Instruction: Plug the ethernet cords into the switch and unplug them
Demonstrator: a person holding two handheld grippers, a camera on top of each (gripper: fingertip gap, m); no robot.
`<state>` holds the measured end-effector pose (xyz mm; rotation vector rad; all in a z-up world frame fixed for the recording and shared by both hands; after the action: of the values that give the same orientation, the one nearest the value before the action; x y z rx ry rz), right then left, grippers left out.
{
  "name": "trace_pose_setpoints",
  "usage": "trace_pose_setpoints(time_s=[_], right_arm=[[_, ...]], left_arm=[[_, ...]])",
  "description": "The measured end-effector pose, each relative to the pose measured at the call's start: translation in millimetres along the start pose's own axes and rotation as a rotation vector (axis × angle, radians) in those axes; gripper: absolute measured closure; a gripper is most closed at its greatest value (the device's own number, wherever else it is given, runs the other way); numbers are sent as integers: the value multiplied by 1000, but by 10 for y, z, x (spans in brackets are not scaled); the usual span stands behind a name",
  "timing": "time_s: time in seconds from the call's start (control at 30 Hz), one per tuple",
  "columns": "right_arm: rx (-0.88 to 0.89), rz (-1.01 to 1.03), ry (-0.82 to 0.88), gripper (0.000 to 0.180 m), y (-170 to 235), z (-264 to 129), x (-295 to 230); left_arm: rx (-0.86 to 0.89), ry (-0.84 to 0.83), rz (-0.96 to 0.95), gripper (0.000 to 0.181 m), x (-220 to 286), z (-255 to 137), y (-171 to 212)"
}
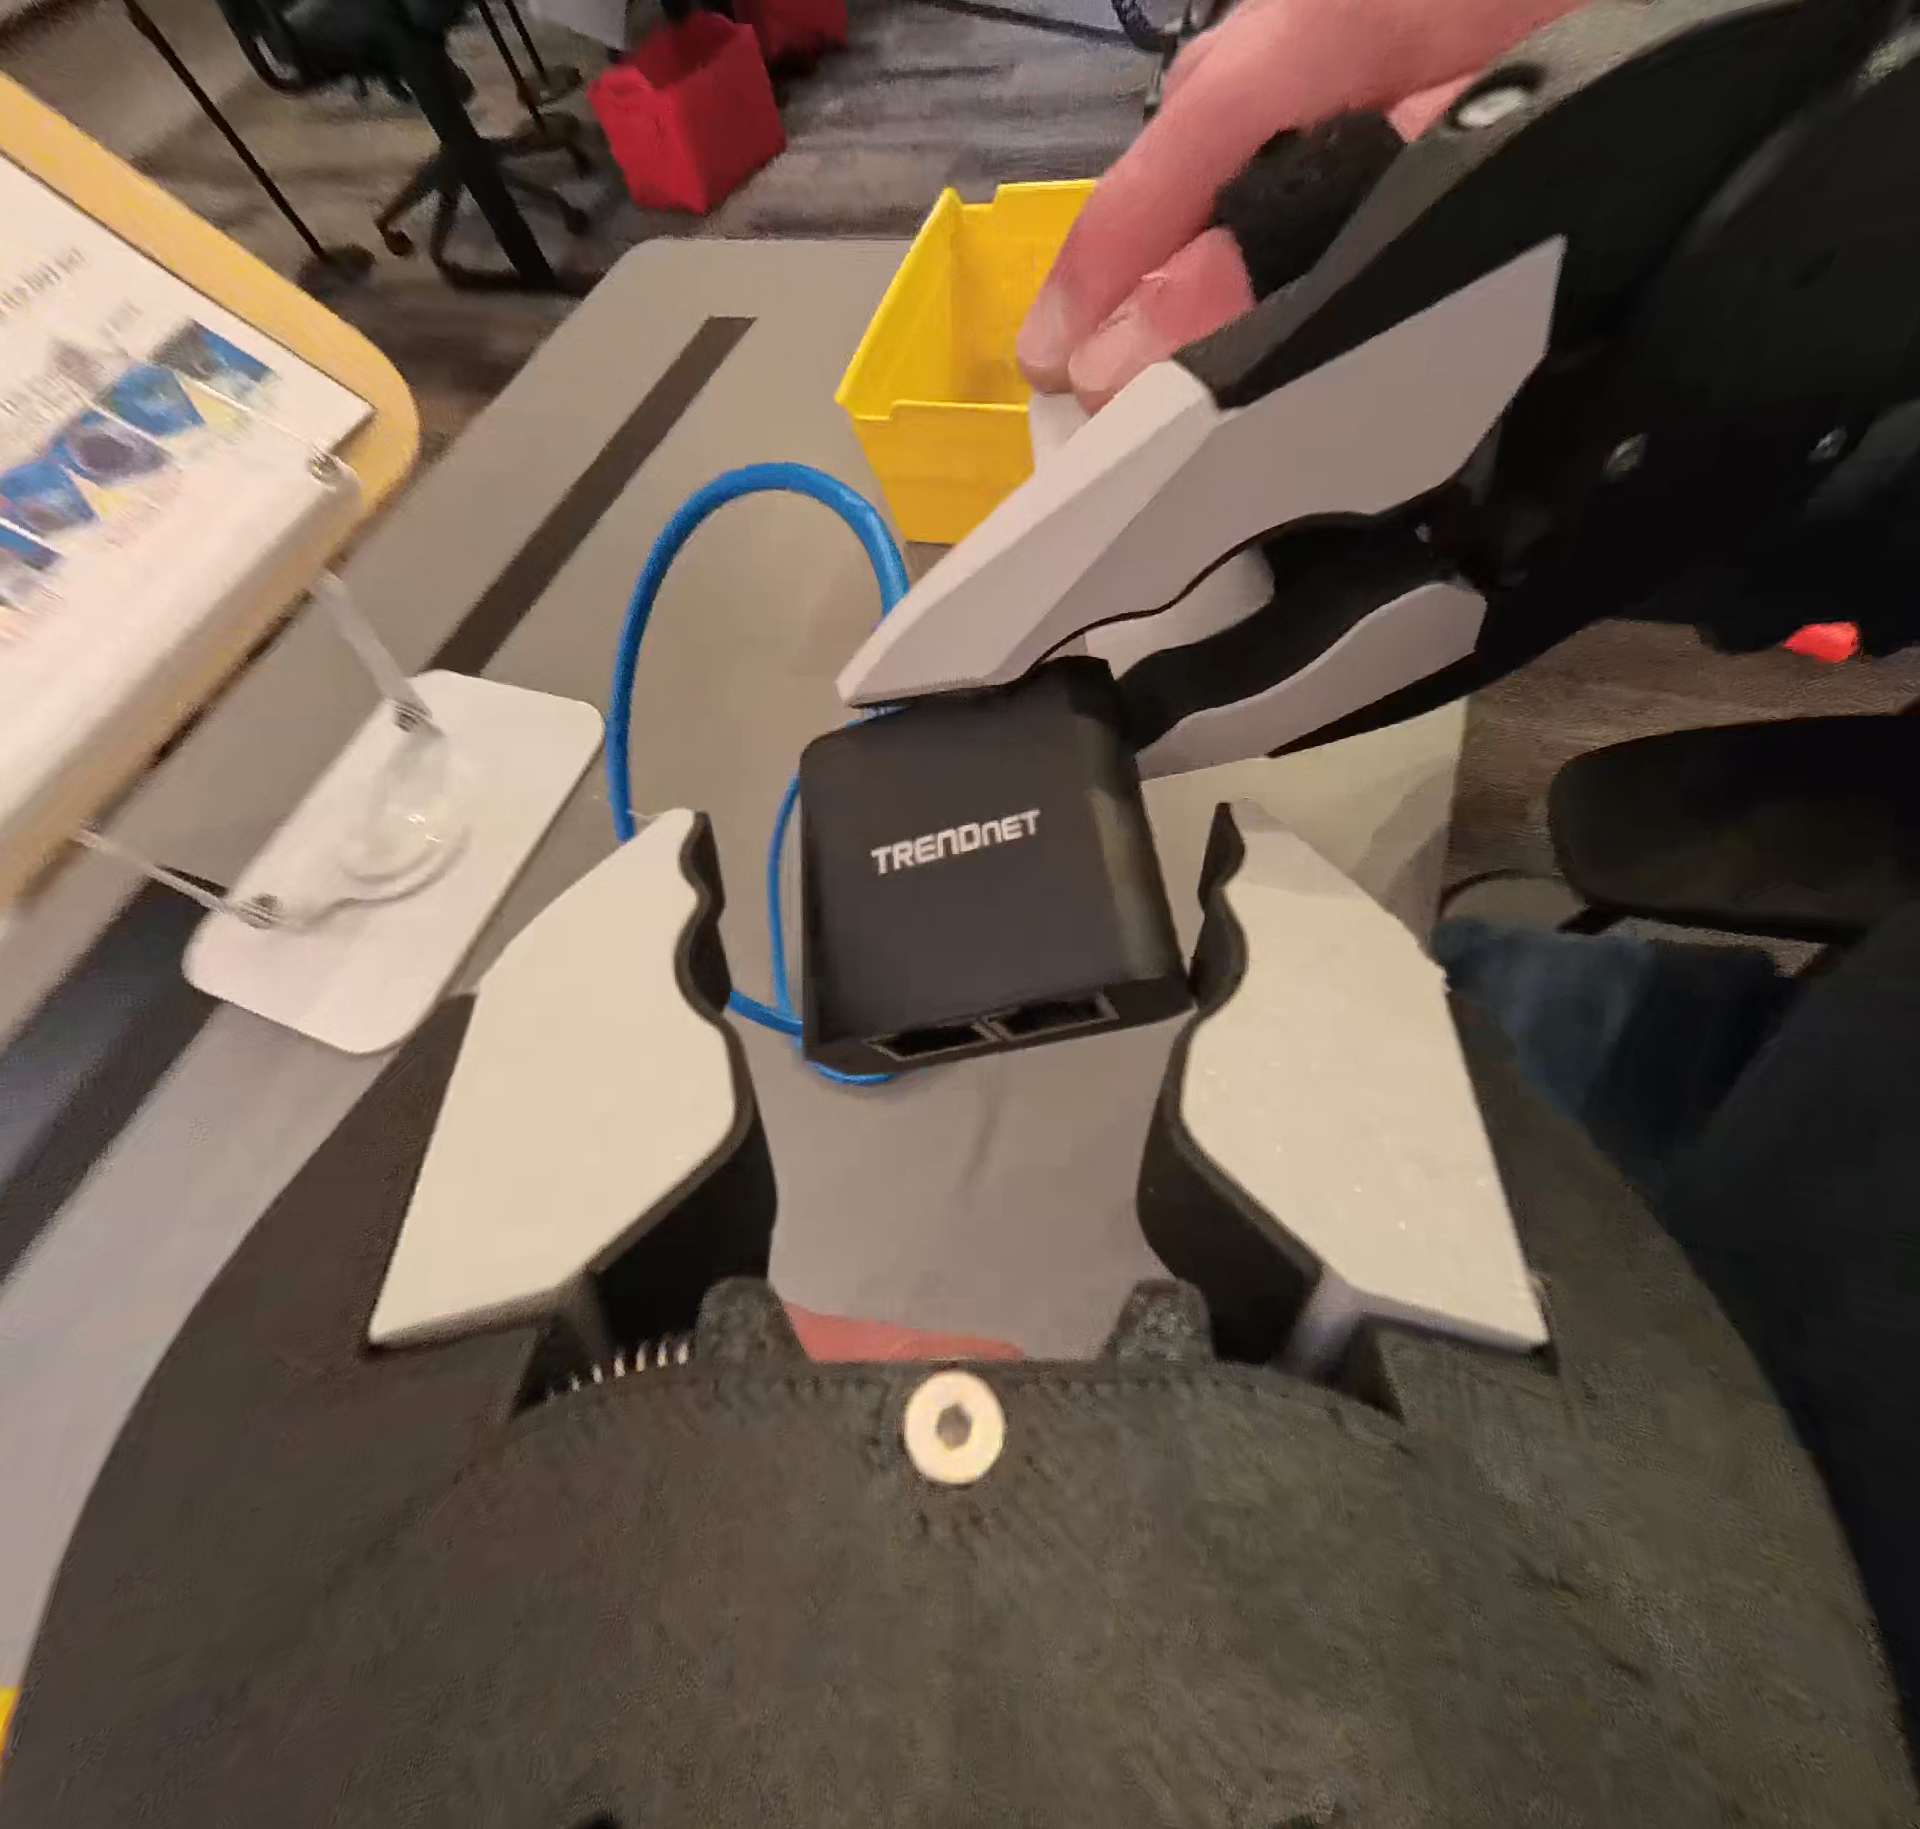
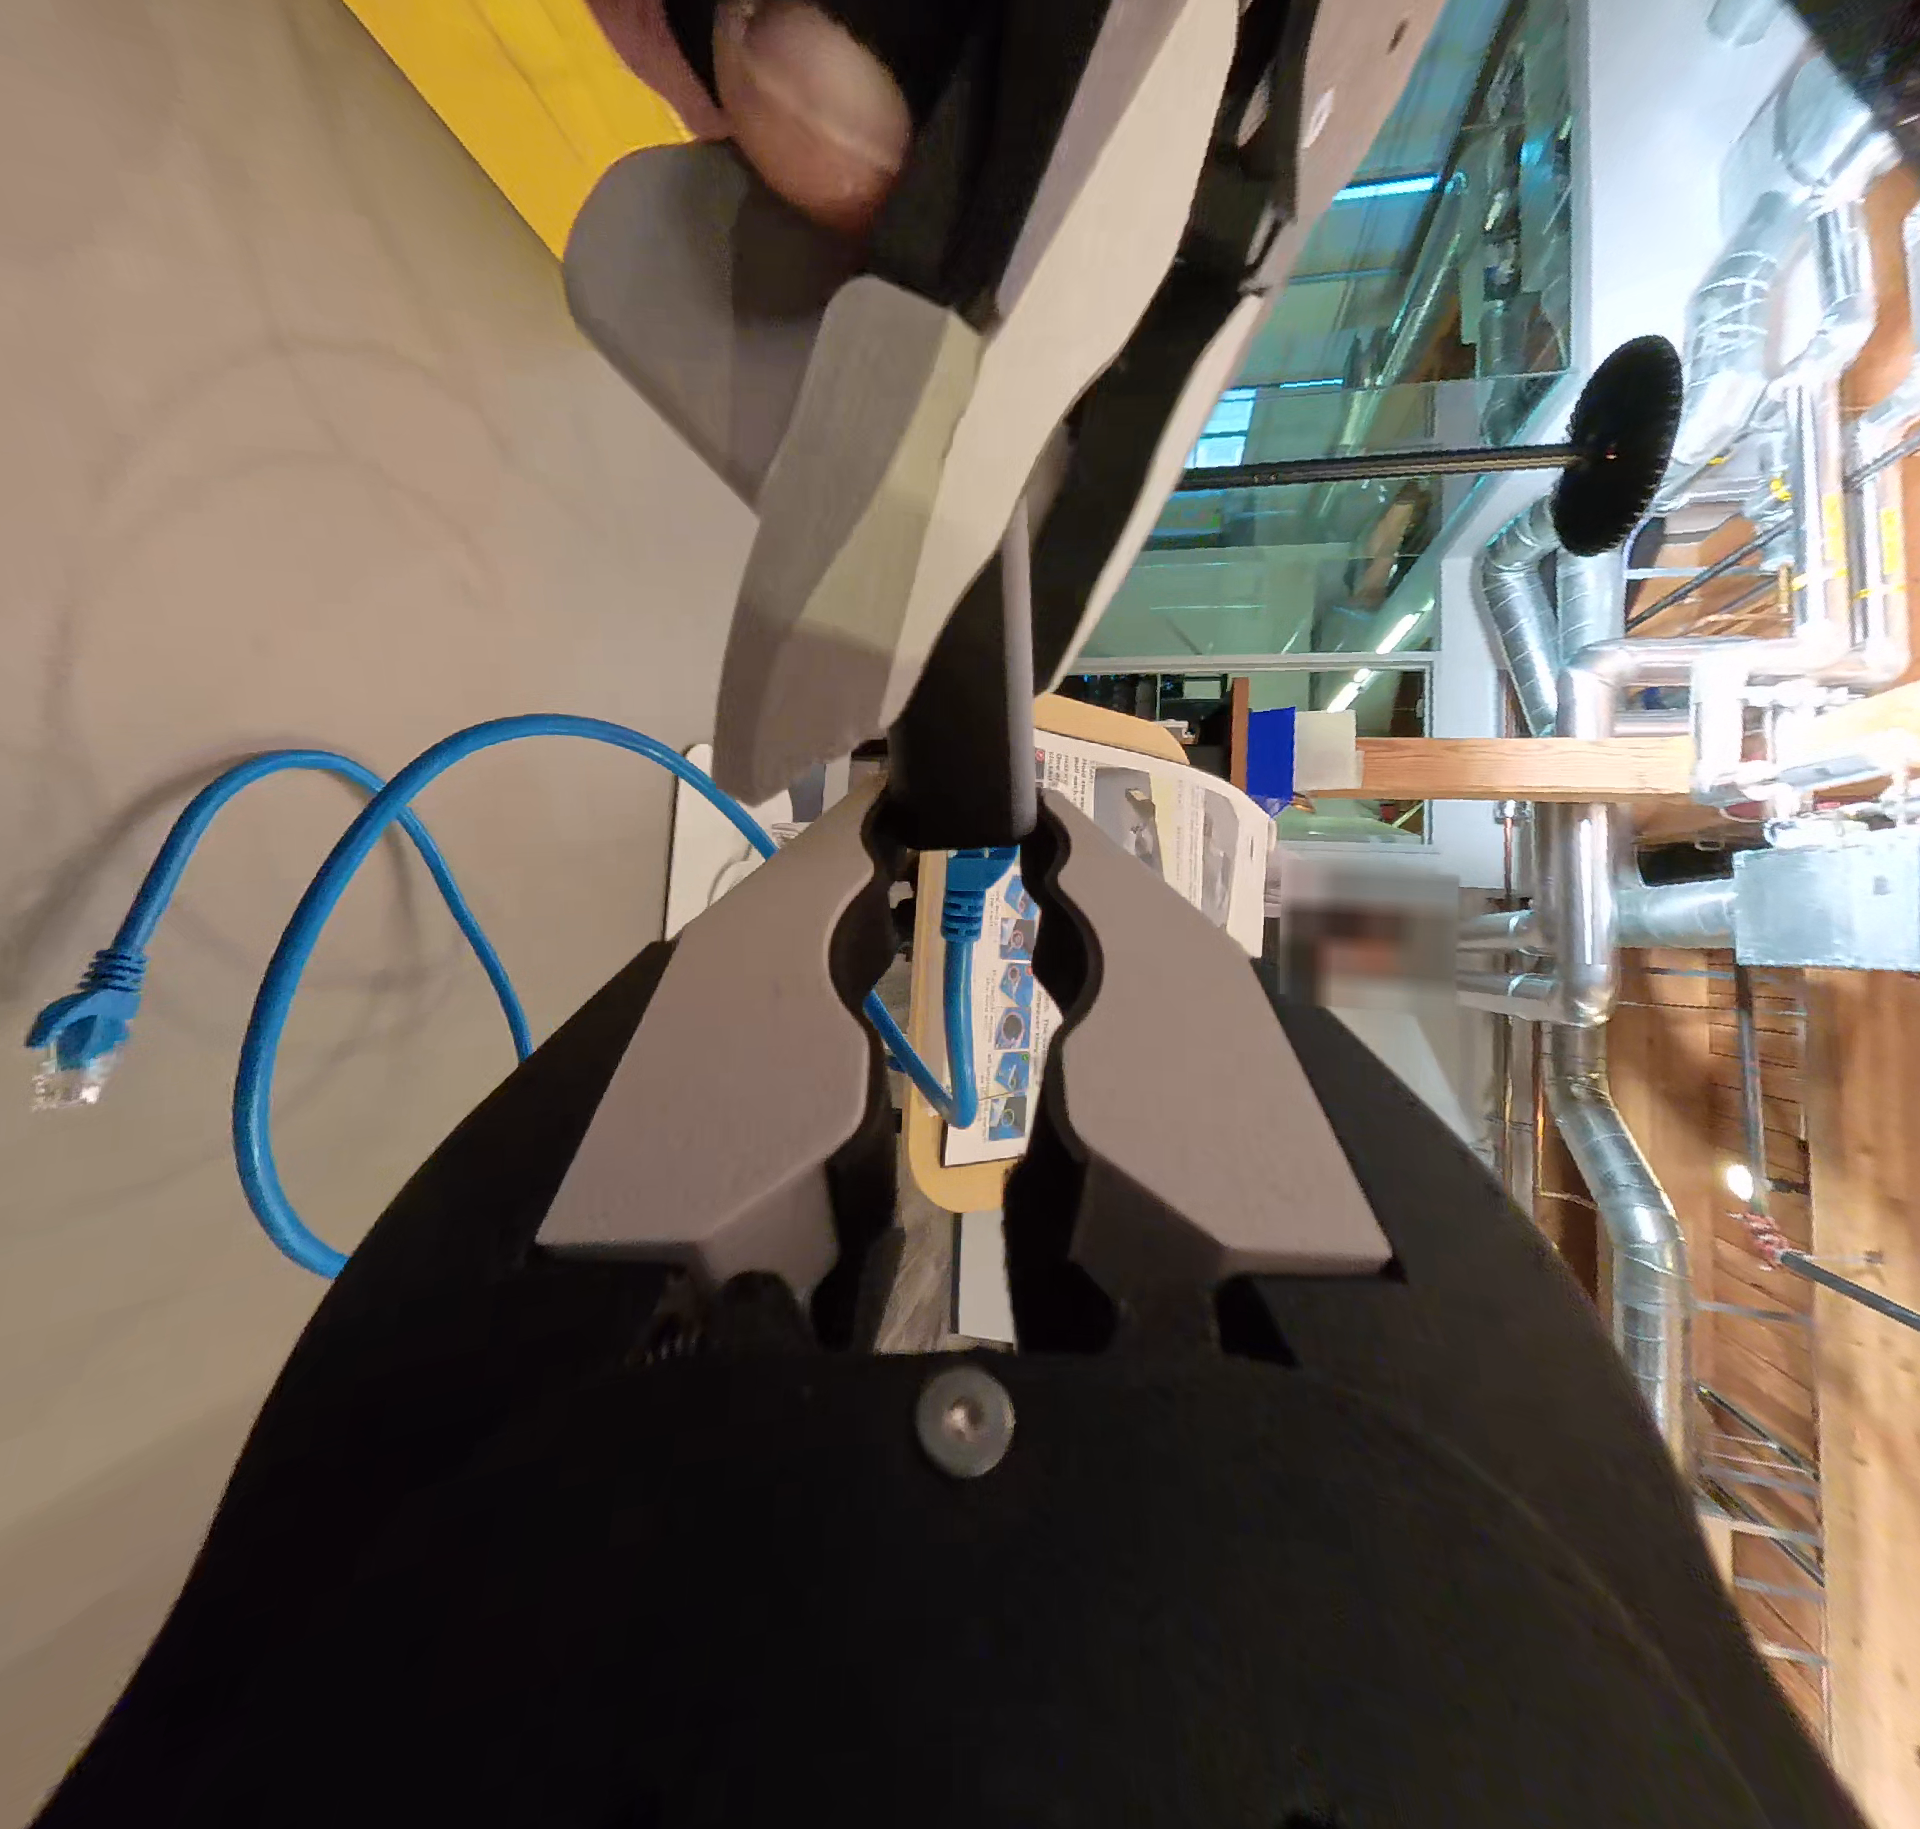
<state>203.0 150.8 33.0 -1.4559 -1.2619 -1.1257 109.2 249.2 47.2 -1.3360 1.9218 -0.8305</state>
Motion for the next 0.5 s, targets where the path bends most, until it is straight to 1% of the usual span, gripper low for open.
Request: trace_pose_setpoints(time_s=[0.07,0.3,0.37,0.5], right_arm=[[-10,9,30,161,10,6,-13],[-13,70,90,161,25,5,-62],[-2,90,100,161,30,1,-67],[35,108,86,160,45,13,-71]], left_arm=[[39,57,-77,105,-1,27,33],[222,34,-142,107,9,43,65],[236,31,-127,107,11,34,57],[281,65,-157,108,-19,15,71]])
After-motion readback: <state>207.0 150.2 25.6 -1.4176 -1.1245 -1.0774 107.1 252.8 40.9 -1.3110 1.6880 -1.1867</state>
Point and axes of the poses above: each gripper's, where its closed fingertips meet, z out along the fingers, y out of its underside, x = y × z across the jaws, the point moved 10 cm from there along -z, back along the fingers, and after that the axes turned 8 degrees about -x, right-handed, at the moved point
